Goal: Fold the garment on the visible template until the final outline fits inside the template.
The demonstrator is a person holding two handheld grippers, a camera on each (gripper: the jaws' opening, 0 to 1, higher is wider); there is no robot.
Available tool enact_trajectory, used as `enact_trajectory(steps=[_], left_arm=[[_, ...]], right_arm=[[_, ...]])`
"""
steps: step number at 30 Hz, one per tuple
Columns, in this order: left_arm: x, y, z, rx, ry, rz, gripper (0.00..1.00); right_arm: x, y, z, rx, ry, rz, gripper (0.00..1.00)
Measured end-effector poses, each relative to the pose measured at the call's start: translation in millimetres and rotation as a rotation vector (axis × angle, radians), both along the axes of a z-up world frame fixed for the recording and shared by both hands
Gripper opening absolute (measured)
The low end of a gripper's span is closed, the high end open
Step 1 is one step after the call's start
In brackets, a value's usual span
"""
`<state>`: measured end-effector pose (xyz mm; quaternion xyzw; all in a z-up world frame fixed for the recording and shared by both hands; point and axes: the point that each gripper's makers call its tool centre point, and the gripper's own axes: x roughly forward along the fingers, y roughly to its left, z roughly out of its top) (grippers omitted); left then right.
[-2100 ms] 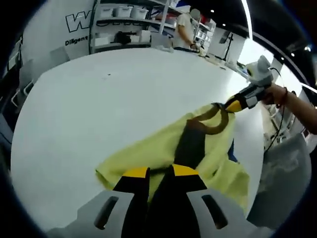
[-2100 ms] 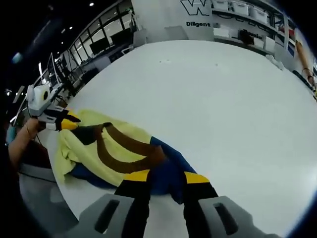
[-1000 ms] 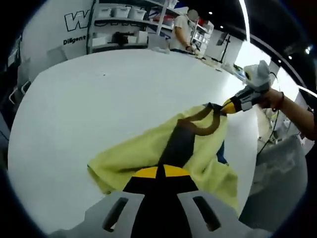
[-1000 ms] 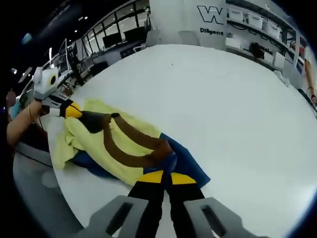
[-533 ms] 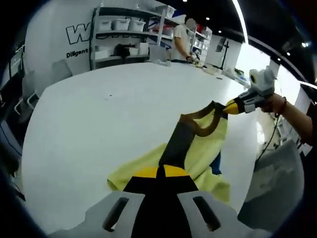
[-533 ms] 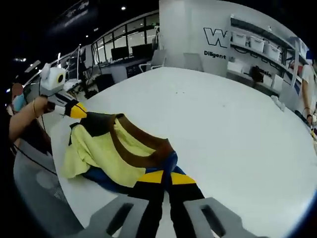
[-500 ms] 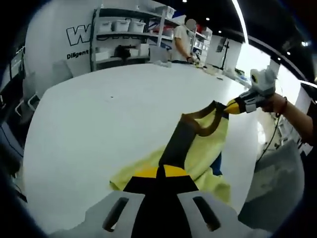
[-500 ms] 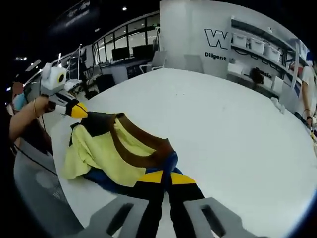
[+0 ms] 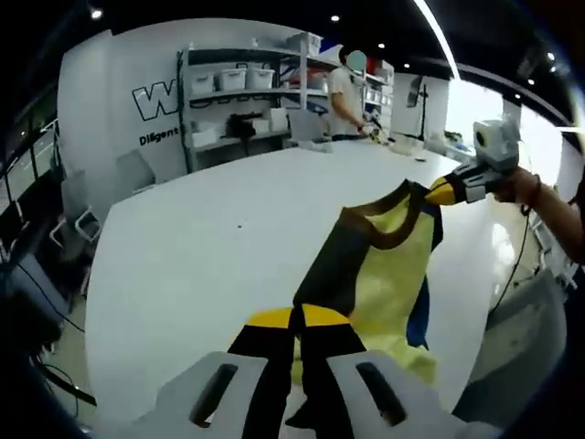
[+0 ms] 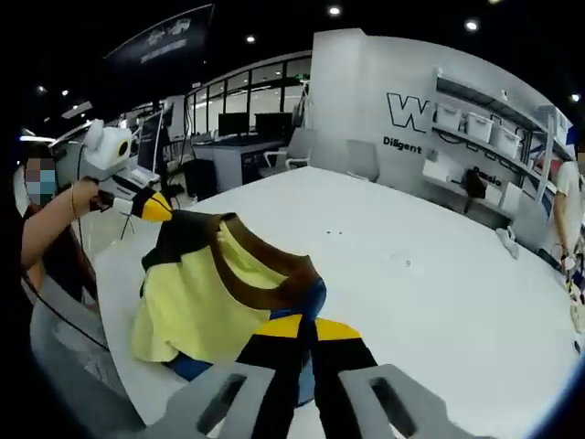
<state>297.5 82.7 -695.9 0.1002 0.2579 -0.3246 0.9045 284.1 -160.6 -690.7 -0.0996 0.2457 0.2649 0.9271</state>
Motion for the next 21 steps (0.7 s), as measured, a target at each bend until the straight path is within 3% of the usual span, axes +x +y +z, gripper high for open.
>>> enact_trajectory(steps=[8,10,12,15,19,21], left_arm=[[11.1,7,35.7,0.009,-0.098,0.029,0.00],[13.7,9,44.0,0.007,-0.120,0.040,0.00],[15.5,10,49.3,0.003,-0.129,0.042,0.00],[15.5,9,58.9,0.010,-0.156,0.038,0.00],[16.1,6,75.9,0.008,-0.211,0.020,0.00],[18.3,6,74.4,0.011,-0.207,0.017,0.00]], right_arm=[[11,13,39.1,-0.002,-0.105,0.001,0.00],[17,12,48.8,-0.016,-0.142,-0.024,0.00],[22,8,57.9,-0.083,-0.194,-0.037,0.00],[24,16,70.9,-0.062,-0.227,-0.037,0.00],[27,18,84.5,-0.057,-0.274,-0.039,0.00],[30,18,82.8,-0.061,-0.271,-0.038,0.00]])
